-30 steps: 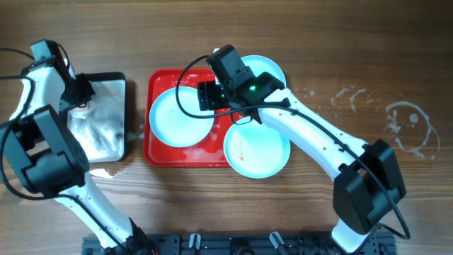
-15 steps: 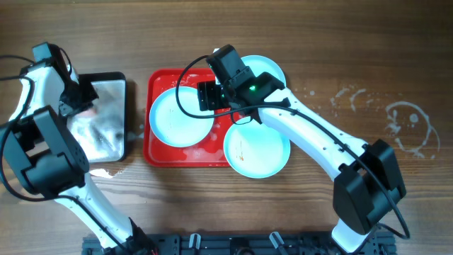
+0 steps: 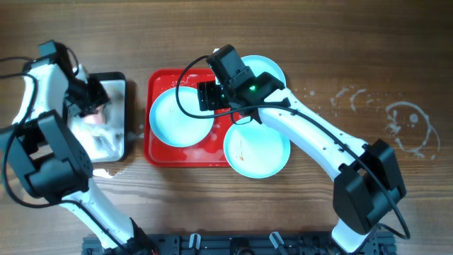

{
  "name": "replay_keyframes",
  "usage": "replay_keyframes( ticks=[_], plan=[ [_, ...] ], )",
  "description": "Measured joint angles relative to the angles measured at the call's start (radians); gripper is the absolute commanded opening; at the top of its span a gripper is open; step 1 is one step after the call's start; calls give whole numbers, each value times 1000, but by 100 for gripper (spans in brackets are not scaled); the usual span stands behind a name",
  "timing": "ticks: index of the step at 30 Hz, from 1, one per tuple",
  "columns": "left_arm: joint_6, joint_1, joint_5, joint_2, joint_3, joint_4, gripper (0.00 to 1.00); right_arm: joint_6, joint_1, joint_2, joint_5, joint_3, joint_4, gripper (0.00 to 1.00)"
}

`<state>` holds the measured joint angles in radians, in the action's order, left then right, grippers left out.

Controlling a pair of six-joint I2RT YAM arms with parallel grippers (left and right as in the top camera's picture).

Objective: Clean dirty plates on tray and stack at the side
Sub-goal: 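Grasp the orange sponge with the left gripper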

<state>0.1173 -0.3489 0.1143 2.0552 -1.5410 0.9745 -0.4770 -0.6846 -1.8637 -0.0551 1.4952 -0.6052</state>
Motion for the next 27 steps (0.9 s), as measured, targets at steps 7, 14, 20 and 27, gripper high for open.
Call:
replay_keyframes(
  ticks=[7, 14, 20, 27],
  plan=[
    [0, 143, -183, 0, 0, -37, 50, 0, 0, 0, 0, 0, -22, 79],
    [2, 150, -270, 0, 0, -40, 54, 0, 0, 0, 0, 0, -30, 79],
    [30, 152, -290, 0, 0, -75, 47, 0, 0, 0, 0, 0, -29, 79],
    [43, 167, -335, 0, 0, -127, 41, 0, 0, 0, 0, 0, -30, 79]
  ],
)
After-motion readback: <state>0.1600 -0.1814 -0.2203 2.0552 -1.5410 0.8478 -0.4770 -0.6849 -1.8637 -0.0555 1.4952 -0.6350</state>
